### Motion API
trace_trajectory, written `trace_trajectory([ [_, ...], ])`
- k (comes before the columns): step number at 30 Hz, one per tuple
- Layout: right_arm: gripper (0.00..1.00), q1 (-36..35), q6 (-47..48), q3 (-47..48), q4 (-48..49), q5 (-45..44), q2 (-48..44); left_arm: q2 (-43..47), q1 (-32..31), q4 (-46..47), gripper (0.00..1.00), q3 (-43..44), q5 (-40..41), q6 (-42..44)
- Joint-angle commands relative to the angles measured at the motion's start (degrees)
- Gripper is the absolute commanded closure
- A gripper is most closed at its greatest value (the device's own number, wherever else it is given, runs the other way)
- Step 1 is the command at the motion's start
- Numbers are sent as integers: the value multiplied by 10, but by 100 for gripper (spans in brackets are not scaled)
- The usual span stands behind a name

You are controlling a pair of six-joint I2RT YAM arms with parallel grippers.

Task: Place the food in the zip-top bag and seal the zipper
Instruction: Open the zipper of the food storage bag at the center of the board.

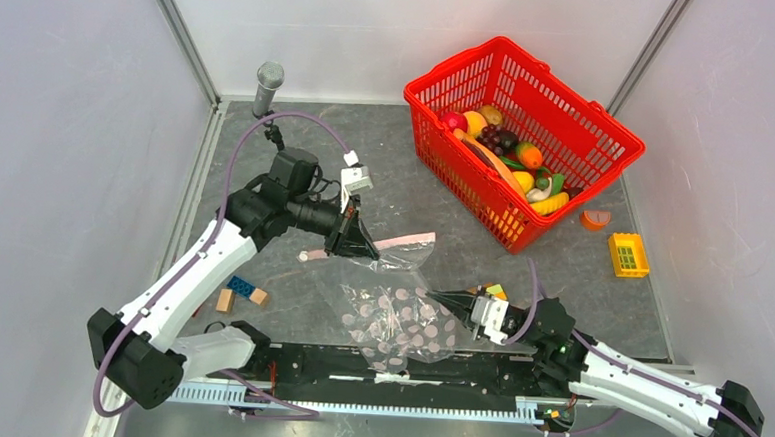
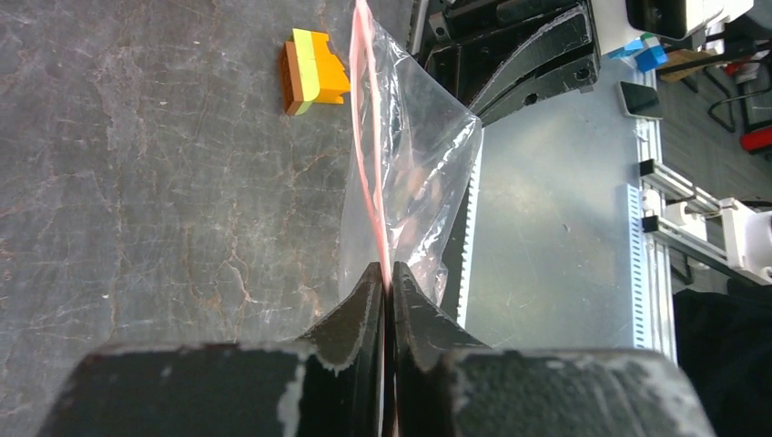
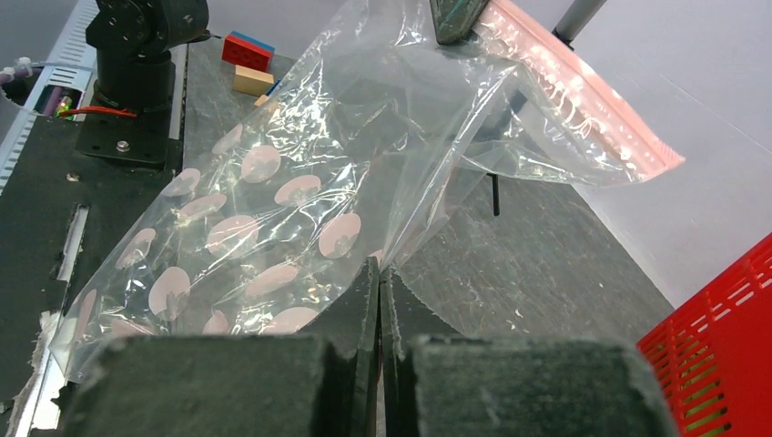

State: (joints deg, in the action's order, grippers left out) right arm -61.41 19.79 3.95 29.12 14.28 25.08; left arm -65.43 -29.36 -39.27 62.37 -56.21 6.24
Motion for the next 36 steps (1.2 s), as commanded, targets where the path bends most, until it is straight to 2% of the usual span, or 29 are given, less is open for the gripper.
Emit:
trace_trajectory([
  [1, 100, -2, -16, -6, 30, -26, 6, 24, -3, 2, 93, 26, 22, 21],
  [2, 97, -2, -34, 1, 28, -34, 8, 30, -4, 13, 97, 23, 28, 16],
  [3, 88, -2, -52, 10, 23, -46, 11, 38, -5, 21, 98, 18, 38, 13],
  [6, 42, -1, -107, 65, -33, -75, 17, 59, -9, 40, 98, 4, 51, 36],
  [7, 31, -1, -123, 94, -64, -91, 19, 63, -13, 39, 98, 4, 59, 44],
  [8, 24, -1, -134, 124, -92, -113, 21, 64, -17, 31, 98, 9, 66, 59],
  [11, 16, 0, -132, 210, -189, -160, 38, 62, -32, -8, 98, 33, 67, 109],
  [16, 11, 8, -144, 354, -320, -145, 109, 33, -84, -83, 98, 98, 135, 175],
  [18, 11, 17, -157, 401, -359, -126, 148, 20, -100, -107, 98, 120, 145, 190],
  [23, 19, 72, -152, 448, -400, 22, 213, 14, -126, -130, 98, 139, 148, 226],
  [28, 34, 113, -119, 454, -417, 141, 243, 26, -136, -139, 98, 148, 126, 255],
  [33, 66, 113, -120, 447, -390, 171, 243, 27, -137, -139, 98, 152, 138, 257],
  [36, 91, 113, -132, 432, -370, 160, 234, 27, -137, -126, 98, 151, 156, 246],
])
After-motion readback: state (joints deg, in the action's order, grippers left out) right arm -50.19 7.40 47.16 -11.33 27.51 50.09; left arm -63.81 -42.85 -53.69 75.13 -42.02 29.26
